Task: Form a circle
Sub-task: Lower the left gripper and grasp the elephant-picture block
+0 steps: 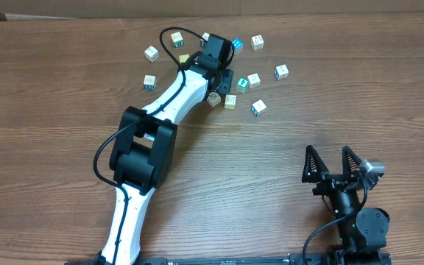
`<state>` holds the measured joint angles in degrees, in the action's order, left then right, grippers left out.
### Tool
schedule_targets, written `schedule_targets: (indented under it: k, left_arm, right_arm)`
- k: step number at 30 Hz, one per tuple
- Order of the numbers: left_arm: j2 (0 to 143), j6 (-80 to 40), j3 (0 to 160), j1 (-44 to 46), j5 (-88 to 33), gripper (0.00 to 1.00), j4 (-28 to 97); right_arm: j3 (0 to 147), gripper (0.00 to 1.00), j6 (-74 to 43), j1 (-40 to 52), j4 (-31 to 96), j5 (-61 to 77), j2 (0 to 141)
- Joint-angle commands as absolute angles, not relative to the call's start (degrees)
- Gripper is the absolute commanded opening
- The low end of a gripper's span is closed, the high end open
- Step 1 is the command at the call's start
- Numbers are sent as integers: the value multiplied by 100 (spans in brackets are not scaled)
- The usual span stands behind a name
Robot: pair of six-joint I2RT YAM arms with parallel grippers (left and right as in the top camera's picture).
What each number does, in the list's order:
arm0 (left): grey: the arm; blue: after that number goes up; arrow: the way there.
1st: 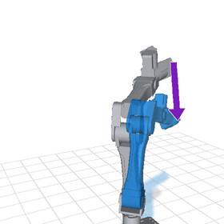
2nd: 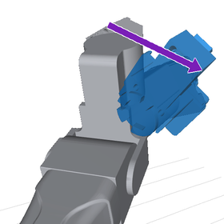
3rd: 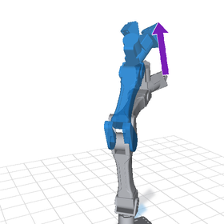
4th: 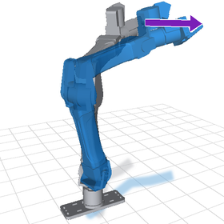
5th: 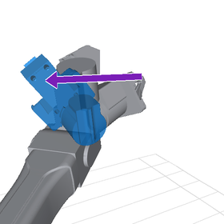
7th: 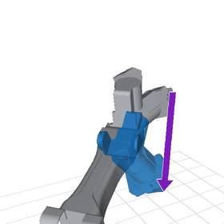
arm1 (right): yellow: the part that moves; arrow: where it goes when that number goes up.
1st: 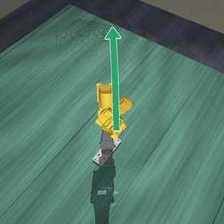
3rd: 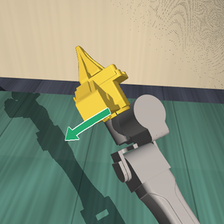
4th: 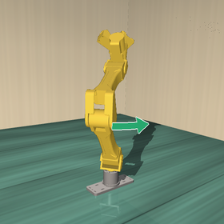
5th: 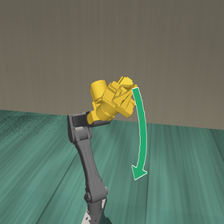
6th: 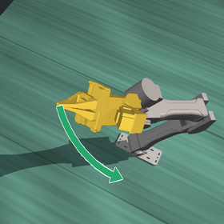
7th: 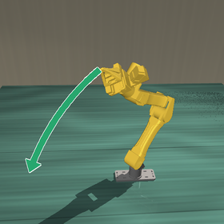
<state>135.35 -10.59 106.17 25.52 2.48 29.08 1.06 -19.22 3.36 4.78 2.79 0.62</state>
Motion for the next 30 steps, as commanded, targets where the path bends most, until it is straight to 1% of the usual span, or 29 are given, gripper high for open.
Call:
schedule_targets:
  k: [1,7,12,21,30]
  left_arm:
    - [13570,-1028,10698,2565,342,34,2923]
    - [13570,-1028,10698,2552,408,32,2969]
    - [13570,-1028,10698,2554,408,33,3015]
    - [13360,-1026,10766,2552,596,23,3024]
    - [12405,-1033,10785,2532,661,25,3487]
  right_arm:
    - [47,100,-1859,292,462,311,16]
    - [47,100,-1859,292,462,311,19]
    - [47,100,-1859,292,462,311,19]
    - [47,100,-1857,292,462,311,16]
    - [47,100,-1859,292,462,311,19]
